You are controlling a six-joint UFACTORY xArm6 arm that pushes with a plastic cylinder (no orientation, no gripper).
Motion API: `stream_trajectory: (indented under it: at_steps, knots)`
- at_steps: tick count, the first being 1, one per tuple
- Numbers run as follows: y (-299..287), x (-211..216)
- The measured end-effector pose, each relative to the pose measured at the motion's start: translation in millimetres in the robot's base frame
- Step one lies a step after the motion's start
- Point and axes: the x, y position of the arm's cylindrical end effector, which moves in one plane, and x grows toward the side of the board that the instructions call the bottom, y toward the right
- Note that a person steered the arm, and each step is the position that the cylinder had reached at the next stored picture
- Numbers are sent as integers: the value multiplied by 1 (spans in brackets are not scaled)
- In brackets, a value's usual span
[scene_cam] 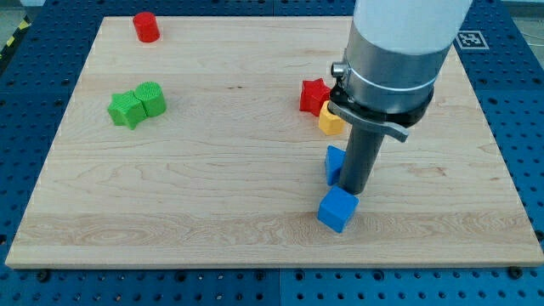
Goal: Separate the blue blocks
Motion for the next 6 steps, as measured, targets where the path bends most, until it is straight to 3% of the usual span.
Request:
stream_trajectory:
  at_steps: [6]
  knots:
    - [-11, -25]
